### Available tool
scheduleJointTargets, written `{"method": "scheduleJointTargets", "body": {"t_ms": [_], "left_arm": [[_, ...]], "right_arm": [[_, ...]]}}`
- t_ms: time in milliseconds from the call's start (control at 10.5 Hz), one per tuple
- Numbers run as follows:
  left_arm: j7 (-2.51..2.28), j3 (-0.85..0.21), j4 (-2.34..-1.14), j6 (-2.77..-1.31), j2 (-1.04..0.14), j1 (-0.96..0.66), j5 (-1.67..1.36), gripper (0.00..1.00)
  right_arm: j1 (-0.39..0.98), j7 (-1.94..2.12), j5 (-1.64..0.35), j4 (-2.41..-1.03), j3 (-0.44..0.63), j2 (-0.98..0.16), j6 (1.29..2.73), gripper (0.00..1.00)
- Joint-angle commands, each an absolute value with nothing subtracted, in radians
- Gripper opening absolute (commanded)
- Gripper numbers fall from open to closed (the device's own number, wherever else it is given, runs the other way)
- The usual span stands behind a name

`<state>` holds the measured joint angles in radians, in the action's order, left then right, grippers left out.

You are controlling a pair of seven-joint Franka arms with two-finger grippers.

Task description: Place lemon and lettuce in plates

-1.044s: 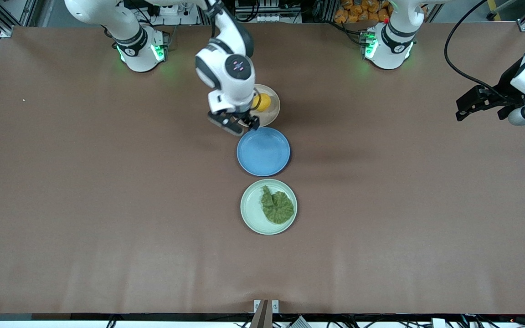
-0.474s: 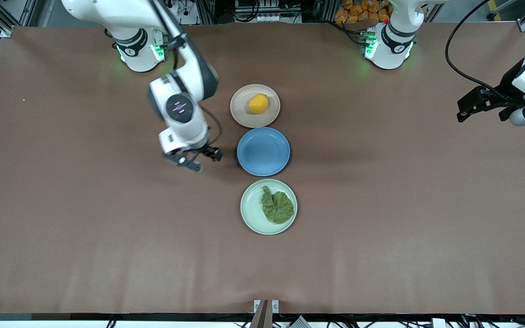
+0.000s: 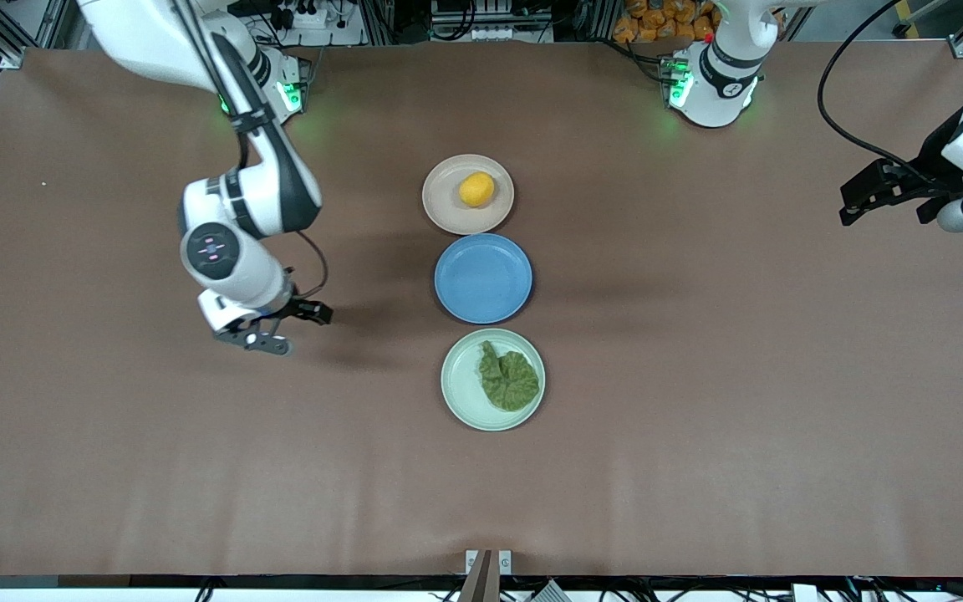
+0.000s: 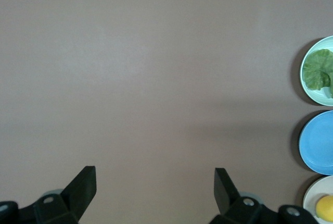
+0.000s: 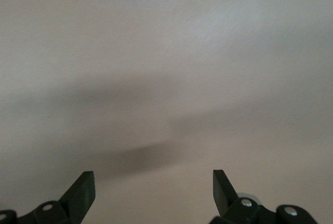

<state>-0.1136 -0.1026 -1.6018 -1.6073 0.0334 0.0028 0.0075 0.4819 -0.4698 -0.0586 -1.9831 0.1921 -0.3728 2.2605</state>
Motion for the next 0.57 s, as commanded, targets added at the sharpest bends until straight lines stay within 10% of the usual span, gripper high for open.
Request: {"method": "scheduleJointTargets", "body": {"t_ms": [0,474], "left_arm": [[-0.084,-0.103,-1.583,-1.606,0.026,0.011,-0.008,1.0],[-0.084,-0.103,-1.583,-1.606,0.026,0.009,-0.009,1.0]], "right_arm": [[0.327,-0.2,-0.058,-1.944,0.178,-0.371,2.244,1.0],[0.131,0.08,-0.046,-1.933,0.163,-0.295,2.152,1.0]]}}
